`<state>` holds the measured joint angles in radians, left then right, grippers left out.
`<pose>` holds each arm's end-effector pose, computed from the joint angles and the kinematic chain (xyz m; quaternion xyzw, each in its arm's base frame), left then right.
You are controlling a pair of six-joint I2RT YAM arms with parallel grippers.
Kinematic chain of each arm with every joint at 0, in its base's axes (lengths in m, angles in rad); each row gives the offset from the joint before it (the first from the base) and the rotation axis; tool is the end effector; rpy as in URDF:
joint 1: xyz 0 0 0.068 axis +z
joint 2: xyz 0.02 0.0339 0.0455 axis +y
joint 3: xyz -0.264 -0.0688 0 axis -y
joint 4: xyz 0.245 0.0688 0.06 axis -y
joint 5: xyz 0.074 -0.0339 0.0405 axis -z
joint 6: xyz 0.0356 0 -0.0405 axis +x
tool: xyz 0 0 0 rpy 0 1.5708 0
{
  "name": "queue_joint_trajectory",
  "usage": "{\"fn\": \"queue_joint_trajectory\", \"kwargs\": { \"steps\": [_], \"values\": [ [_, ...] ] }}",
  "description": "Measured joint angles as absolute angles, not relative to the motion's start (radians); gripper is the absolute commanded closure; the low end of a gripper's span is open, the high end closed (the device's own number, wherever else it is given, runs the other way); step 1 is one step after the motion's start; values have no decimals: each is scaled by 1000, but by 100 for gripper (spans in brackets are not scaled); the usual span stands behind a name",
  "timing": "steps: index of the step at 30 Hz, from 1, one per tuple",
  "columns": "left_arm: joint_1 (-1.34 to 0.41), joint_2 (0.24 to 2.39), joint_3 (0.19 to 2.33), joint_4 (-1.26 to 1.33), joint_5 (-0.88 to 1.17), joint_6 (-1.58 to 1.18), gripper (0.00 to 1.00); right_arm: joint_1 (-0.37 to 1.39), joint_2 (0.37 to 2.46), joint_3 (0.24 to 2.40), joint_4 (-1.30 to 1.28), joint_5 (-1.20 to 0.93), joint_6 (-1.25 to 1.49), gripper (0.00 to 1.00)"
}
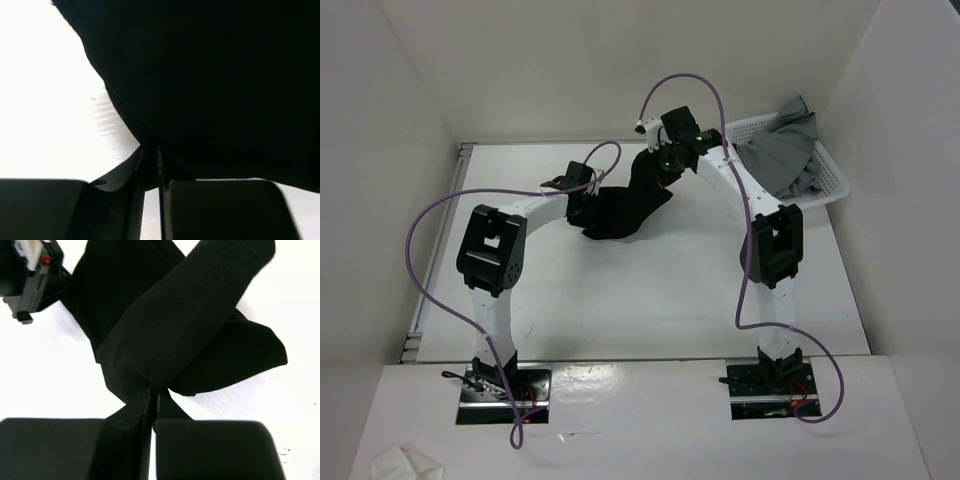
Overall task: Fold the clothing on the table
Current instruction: Fold the skirt
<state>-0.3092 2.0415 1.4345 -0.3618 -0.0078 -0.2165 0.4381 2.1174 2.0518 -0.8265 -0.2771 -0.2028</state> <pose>0.4166 -0.1328 0.1680 0.0431 0.9541 -0.0734 0.2873 0.4247 0.2097 0.2986 -0.3378 0.8719 0.1680 0.3121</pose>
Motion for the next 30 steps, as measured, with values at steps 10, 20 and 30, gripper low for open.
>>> {"fn": "queue_joint_trajectory", "kwargs": {
  "steps": [10, 20, 30],
  "values": [
    [-308, 2041, 1435, -369, -13, -212, 22, 499, 2144, 2096, -850, -272, -207, 100],
    [-215, 2014, 1466, -452, 58, -209, 0, 586, 2194, 2095, -848, -239, -209, 100],
    [236, 1785, 1564, -577, 266, -173, 0, 633, 2231, 2096, -848, -216, -222, 100]
  ]
}}
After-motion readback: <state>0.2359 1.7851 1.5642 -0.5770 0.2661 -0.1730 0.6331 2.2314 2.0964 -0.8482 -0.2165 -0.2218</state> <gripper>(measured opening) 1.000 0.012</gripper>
